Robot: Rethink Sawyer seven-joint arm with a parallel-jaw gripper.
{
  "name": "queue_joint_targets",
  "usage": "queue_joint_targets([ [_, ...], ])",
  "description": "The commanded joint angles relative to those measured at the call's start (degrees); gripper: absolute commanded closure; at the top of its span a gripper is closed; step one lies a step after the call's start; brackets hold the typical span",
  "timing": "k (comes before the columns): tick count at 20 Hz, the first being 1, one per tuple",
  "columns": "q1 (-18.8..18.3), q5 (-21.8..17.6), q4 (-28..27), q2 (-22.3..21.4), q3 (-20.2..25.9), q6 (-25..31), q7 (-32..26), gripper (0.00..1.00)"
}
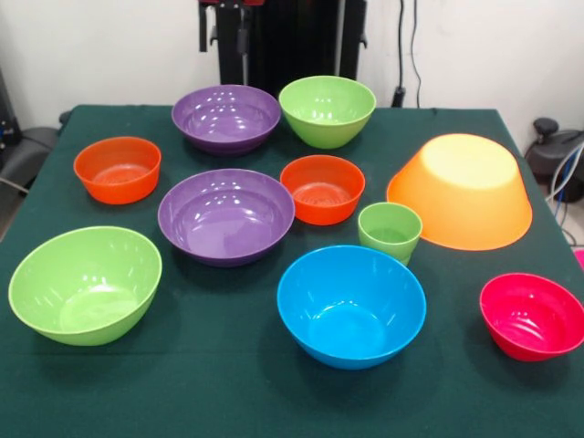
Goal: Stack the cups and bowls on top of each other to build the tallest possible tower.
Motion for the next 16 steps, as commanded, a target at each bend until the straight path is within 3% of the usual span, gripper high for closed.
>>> queue_joint_targets([
  [1, 1.8, -7.4, -4.5, 4.7, -0.2, 6.0, -3.6, 0.0],
  [10, 3.4, -17.4, -9.4, 12.1, -10.8, -1.2, 5.5, 0.0],
  [16, 3.3, -20.8, -13.0, 17.8, -17.0, -4.5, 7.7, 0.0],
])
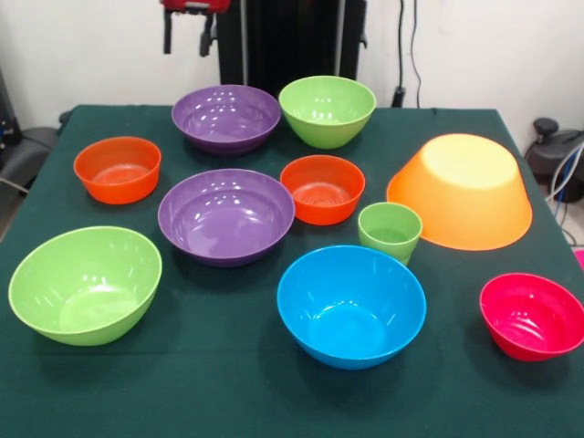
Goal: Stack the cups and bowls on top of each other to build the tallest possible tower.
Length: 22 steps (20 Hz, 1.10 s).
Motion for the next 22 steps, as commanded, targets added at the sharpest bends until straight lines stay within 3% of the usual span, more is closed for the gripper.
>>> queue_joint_targets([
  [1, 1.0, -7.4, -7.8, 10.1, -7.1, -5.4, 7.5, 0.0],
  [5, -0.4, -7.2, -8.8, 12.8, -12.1, -9.4, 6.4, 0.0],
  [8, -1.9, -4.2, -10.7, 17.2, -17.6, -14.4, 2.1, 0.0],
  [10, -3.4, 0.7, -12.6, 22.3, -22.5, -19.7, -4.2, 0.0],
  [13, -4.8, 11.8, -14.2, 32.2, -29.9, -30.8, -15.7, 0.0],
  [15, -4.2, 17.7, -14.6, 38.3, -33.4, -36.9, -20.0, 0.0],
  [18, -3.9, 22.1, -14.8, 44.0, -36.0, -43.0, -23.2, 0.0],
  [20, -0.9, 23.8, -15.0, 46.2, -37.3, -45.0, -22.9, 0.0],
  [22, 3.4, 23.4, -14.9, 45.1, -37.0, -44.9, -20.4, 0.0],
])
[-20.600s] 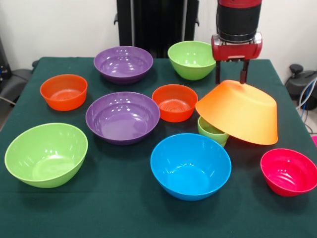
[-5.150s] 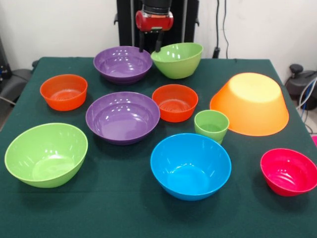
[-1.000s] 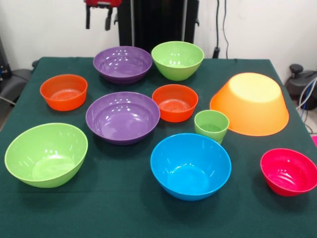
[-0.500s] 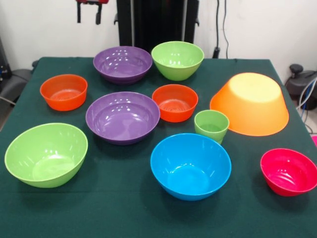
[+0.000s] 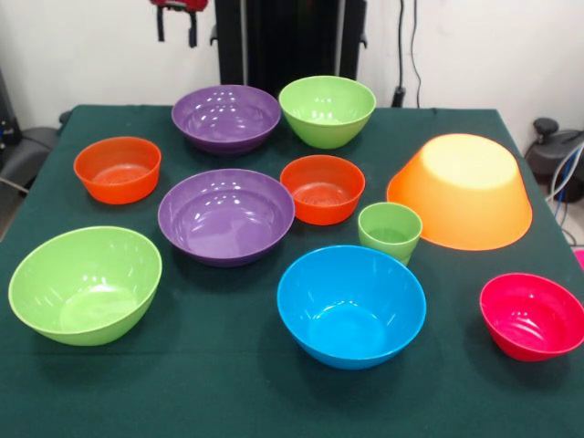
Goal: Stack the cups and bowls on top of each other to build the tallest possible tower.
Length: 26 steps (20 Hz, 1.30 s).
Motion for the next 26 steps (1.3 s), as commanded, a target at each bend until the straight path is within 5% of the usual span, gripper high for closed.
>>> queue_joint_targets([
  [1, 10.6, 6.5, -6.7, 10.5, -3.2, -8.8, -17.5, 0.0],
  [5, 17.9, 3.2, -6.3, 6.2, -4.0, -4.7, -10.8, 0.0],
  [9, 16.4, 5.4, -5.1, 10.8, -6.9, -11.4, -13.0, 0.0],
  [16, 18.7, 0.9, -4.9, 9.8, -6.0, -13.2, -11.8, 0.0],
  [26, 31.1, -15.0, -4.4, -4.5, 5.0, -2.7, 13.9, 0.0],
])
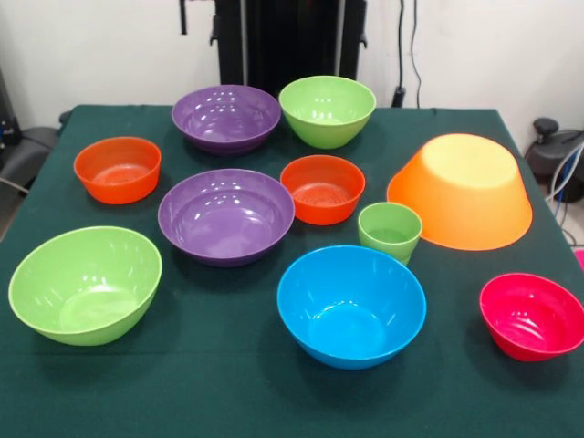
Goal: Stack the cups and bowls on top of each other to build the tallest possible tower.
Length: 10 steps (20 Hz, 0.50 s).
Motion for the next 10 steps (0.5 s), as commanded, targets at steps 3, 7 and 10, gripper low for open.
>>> queue_joint_targets([
  [3, 11.5, -14.2, -4.4, -10.9, 16.5, 8.6, 22.0, 0.0],
  [7, 14.8, -18.0, -6.7, -11.4, 17.3, 8.9, 28.2, 0.0],
  [10, 16.6, -19.2, -8.4, -10.7, 17.0, 8.4, 30.6, 0.0],
])
